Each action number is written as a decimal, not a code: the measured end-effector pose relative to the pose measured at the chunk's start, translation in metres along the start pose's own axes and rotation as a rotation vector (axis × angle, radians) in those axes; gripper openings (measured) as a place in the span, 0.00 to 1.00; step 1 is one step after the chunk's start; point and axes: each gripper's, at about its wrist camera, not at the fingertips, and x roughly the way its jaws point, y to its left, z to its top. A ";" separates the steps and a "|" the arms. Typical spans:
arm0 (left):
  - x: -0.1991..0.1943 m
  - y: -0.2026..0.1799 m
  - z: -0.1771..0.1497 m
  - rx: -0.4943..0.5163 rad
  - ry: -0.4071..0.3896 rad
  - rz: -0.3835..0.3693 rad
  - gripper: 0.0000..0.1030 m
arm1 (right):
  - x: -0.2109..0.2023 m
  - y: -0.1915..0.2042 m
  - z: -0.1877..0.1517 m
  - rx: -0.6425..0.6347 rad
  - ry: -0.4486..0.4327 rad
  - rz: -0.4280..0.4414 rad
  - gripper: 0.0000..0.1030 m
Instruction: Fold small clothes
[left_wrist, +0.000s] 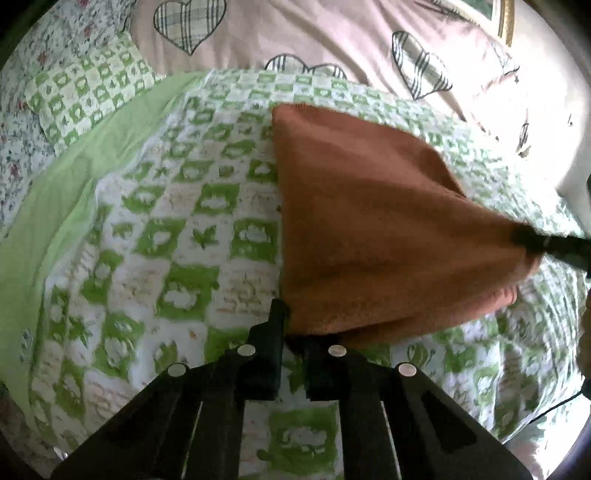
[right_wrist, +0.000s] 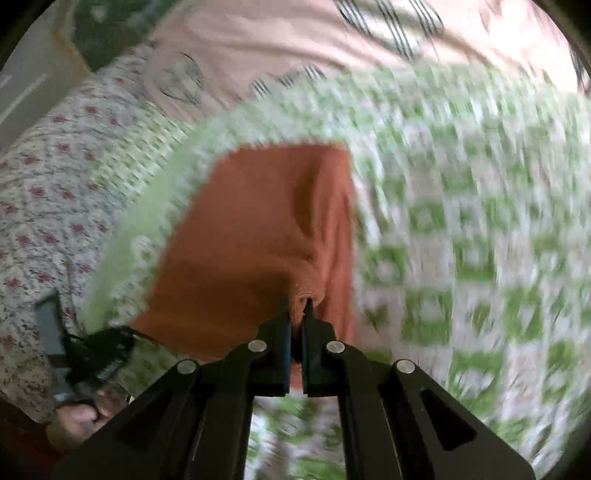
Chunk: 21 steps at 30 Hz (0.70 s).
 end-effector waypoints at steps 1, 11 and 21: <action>0.001 0.002 -0.002 -0.013 0.008 -0.010 0.06 | 0.007 -0.007 -0.005 0.009 0.016 -0.015 0.04; 0.006 0.011 -0.012 -0.044 0.056 -0.078 0.06 | 0.020 -0.027 -0.028 0.033 0.064 -0.035 0.04; -0.049 0.014 0.016 0.058 -0.031 -0.289 0.10 | -0.011 -0.035 0.024 0.099 -0.027 -0.066 0.27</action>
